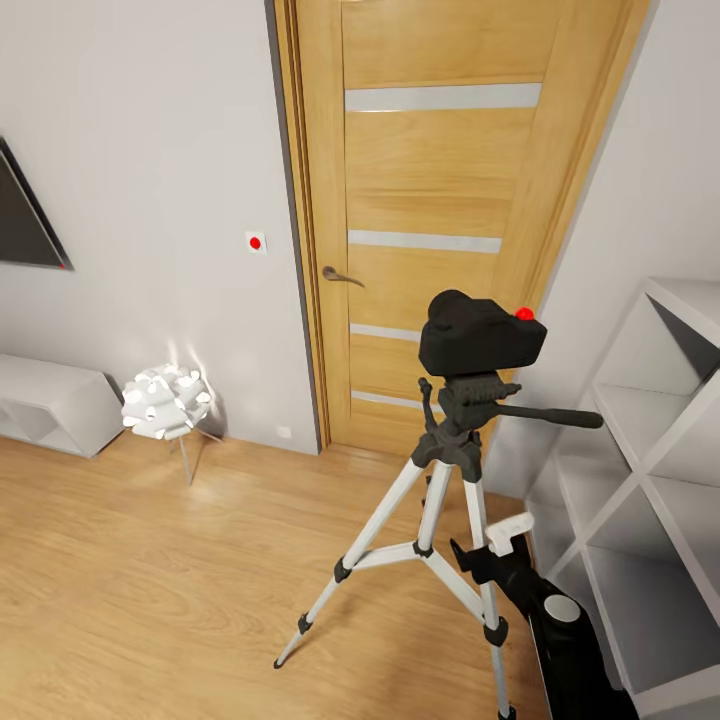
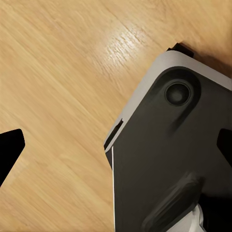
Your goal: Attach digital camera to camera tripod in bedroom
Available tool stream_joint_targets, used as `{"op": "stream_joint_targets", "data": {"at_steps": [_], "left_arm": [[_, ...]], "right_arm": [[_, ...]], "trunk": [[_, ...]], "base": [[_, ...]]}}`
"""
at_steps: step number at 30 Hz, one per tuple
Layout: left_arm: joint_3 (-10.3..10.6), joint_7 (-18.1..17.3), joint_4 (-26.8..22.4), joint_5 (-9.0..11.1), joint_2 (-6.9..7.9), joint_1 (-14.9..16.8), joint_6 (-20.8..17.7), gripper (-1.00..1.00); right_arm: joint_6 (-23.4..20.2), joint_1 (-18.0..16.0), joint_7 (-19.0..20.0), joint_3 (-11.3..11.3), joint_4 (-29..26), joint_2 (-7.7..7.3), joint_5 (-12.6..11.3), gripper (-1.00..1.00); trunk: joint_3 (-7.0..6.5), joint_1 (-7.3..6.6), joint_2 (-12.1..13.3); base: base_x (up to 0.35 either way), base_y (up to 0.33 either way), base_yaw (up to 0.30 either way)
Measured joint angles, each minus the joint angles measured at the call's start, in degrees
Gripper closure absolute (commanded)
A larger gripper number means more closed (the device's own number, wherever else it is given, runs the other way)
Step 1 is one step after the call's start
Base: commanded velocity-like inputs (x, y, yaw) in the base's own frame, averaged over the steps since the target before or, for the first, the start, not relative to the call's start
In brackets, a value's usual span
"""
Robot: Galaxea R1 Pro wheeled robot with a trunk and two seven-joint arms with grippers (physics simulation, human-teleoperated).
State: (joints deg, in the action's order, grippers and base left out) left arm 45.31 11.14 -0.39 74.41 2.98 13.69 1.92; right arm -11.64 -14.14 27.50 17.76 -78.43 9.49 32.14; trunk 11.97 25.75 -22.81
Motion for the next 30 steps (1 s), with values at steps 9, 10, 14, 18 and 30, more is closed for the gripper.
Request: {"op": "stream_joint_targets", "data": {"at_steps": [9,10,14,18,30], "left_arm": [[0.0,0.0,0.0,0.0,0.01,0.0,0.0,-1.00],[0.0,0.0,0.0,0.0,0.03,0.0,0.0,-1.00],[0.0,0.0,0.0,0.0,0.02,0.0,0.0,-1.00],[0.0,0.0,0.0,0.0,0.01,0.0,0.0,-1.00],[0.0,0.0,0.0,0.0,0.03,0.0,0.0,-1.00]], "right_arm": [[0.4,2.0,0.3,0.1,-0.1,-0.17,-0.1,-1.00],[0.4,2.2,0.3,0.2,-0.1,-0.18,-0.2,-1.00],[0.4,2.5,0.4,0.3,0.0,-0.31,-0.8,-1.00],[0.4,2.6,0.6,0.8,0.2,-0.46,-1.5,-1.00],[0.5,2.7,9.4,10.1,0.1,-0.67,-2.0,-1.00]], "trunk": [[0.00,0.00,0.0],[0.00,0.00,0.0],[0.00,0.00,0.0],[0.00,0.00,0.0],[0.00,0.00,0.0]], "base": [[0.000,0.000,0.000],[0.000,0.000,0.000],[0.000,0.000,0.000],[0.000,0.000,0.000],[0.000,0.000,0.000]]}}
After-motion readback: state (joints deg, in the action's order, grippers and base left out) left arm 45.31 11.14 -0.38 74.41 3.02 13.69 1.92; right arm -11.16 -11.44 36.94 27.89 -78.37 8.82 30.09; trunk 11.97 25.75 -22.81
